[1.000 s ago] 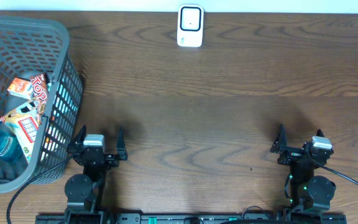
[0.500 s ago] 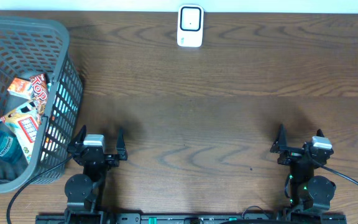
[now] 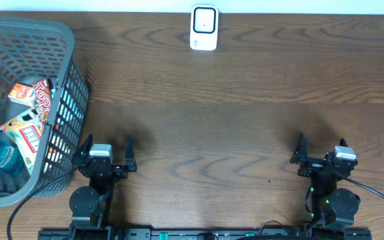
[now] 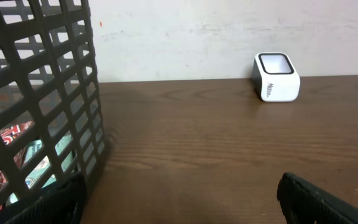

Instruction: Scan the item barcode

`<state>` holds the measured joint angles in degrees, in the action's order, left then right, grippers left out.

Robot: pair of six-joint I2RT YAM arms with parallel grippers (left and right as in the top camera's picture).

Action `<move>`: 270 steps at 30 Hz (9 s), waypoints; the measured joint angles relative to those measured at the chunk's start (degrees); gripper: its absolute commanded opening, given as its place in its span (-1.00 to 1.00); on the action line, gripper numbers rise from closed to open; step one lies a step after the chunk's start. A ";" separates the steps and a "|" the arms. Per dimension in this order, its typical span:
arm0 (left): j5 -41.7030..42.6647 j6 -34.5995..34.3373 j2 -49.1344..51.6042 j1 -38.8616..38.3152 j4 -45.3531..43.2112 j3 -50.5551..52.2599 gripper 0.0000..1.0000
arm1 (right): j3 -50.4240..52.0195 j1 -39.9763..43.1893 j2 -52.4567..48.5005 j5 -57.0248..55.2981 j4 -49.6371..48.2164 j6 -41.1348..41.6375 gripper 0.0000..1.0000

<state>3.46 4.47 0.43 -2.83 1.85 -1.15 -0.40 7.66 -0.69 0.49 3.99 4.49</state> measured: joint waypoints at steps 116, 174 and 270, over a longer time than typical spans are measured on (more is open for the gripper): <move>-16.65 -37.00 91.32 46.40 76.02 -100.56 0.96 | 0.00 0.04 0.00 0.02 0.02 0.02 0.99; -20.98 -37.07 101.13 50.64 59.54 -82.42 0.78 | 0.00 0.04 0.00 0.02 0.02 0.02 0.99; -4.35 -47.93 99.49 -33.35 47.95 -88.04 0.19 | 0.00 0.04 0.00 0.02 0.02 0.02 0.99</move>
<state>-0.89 -43.46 99.92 -36.18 49.80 -89.19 -0.40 7.70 -0.69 0.51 4.01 4.51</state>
